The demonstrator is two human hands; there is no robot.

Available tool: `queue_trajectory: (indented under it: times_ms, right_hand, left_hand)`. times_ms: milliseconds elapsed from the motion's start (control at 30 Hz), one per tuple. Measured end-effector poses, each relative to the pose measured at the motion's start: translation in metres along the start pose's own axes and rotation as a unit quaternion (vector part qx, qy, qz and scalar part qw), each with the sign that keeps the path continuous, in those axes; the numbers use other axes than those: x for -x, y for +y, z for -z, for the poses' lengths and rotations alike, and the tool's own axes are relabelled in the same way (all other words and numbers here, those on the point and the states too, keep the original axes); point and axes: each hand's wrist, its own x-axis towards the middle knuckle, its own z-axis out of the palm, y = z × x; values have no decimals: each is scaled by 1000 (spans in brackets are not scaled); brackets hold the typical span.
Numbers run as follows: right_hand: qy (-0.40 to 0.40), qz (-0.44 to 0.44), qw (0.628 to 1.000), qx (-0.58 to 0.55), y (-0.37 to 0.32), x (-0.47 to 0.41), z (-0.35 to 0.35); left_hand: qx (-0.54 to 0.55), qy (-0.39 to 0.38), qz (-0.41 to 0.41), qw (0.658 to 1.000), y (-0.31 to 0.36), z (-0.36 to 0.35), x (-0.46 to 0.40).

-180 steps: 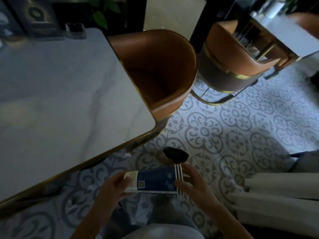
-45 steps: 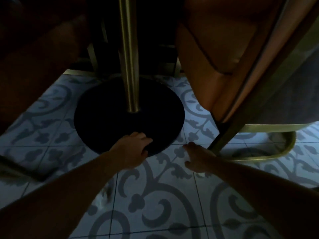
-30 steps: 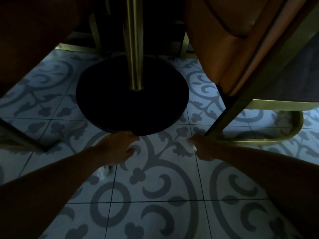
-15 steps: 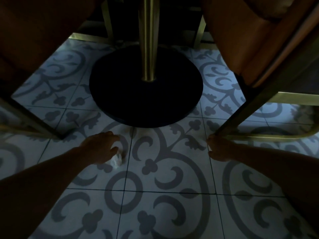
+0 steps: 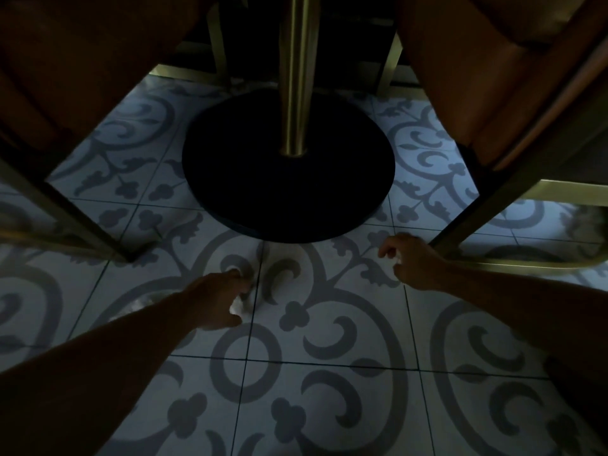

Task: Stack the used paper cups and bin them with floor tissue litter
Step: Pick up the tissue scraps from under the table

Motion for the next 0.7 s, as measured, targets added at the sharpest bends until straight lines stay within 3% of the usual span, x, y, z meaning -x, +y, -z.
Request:
queue_trajectory:
  times_ms: [333,533,600,633,700]
  right_hand:
    - [-2,22,999,-28,-9,11,13]
    - [6,29,994,-102,-11,13,20]
    - [15,41,991,-124,-17,13,23]
    - [22,47,989,-139,-21,13,24]
    - [30,50,986,-158,-30,13,25]
  left_hand:
    - [-29,-32,1,999,2,-15,1]
    - [166,-21,84,982,18,4,-10]
    - [311,-32,149,938,34,17,-18]
    - [397,-35,190,897,43,24,-22]
    - [564,-33,262,783,62,34,-26]
